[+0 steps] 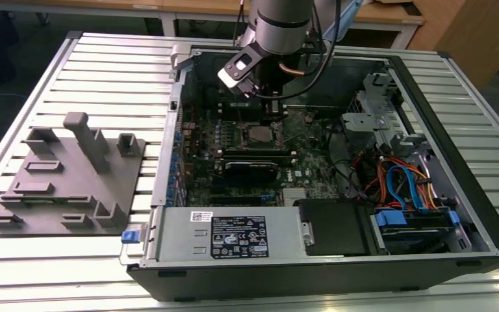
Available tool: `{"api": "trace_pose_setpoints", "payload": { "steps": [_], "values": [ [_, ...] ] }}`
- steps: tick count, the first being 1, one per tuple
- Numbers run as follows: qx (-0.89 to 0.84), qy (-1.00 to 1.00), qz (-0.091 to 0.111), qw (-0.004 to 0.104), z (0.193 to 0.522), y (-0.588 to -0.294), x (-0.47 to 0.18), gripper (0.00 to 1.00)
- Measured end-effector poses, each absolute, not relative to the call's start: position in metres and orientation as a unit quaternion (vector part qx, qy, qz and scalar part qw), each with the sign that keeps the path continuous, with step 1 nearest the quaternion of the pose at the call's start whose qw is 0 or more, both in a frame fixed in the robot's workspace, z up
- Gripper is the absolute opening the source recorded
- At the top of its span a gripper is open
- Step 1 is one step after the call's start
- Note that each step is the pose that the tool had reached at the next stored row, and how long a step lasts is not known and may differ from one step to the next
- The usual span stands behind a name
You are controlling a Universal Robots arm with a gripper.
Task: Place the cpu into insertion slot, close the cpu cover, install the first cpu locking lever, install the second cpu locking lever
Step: 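Close the cpu cover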
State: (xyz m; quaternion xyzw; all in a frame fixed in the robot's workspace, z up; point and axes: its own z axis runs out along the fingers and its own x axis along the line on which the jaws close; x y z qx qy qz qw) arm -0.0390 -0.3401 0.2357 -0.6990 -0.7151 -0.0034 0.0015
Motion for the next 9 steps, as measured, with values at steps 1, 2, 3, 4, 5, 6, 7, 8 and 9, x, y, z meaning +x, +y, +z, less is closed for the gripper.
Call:
{"api": "trace_pose_setpoints", "payload": {
  "steps": [1, 2, 3, 4, 5, 6, 7, 8, 9],
  "values": [
    [-0.699, -0.715, -0.003, 0.001, 0.2358, -0.3401, -0.039, 0.1],
    [-0.699, -0.715, -0.003, 0.001, 0.236, -0.3401, -0.039, 0.1],
    [-0.699, -0.715, -0.003, 0.001, 0.2367, -0.3401, -0.039, 0.1],
    [-0.699, -0.715, -0.003, 0.001, 0.2377, -0.3401, -0.0391, 0.1],
    [-0.699, -0.715, -0.003, 0.001, 0.2389, -0.3401, -0.039, 0.1],
    [-0.699, -0.715, -0.003, 0.001, 0.2404, -0.3401, -0.0391, 0.1],
    [-0.699, -0.715, -0.003, 0.001, 0.2417, -0.3401, -0.039, 0.1],
    [-0.699, -0.715, -0.003, 0.001, 0.243, -0.3401, -0.039, 0.1],
    [-0.699, -0.715, -0.003, 0.001, 0.2445, -0.3401, -0.0391, 0.1]
  ]
}}
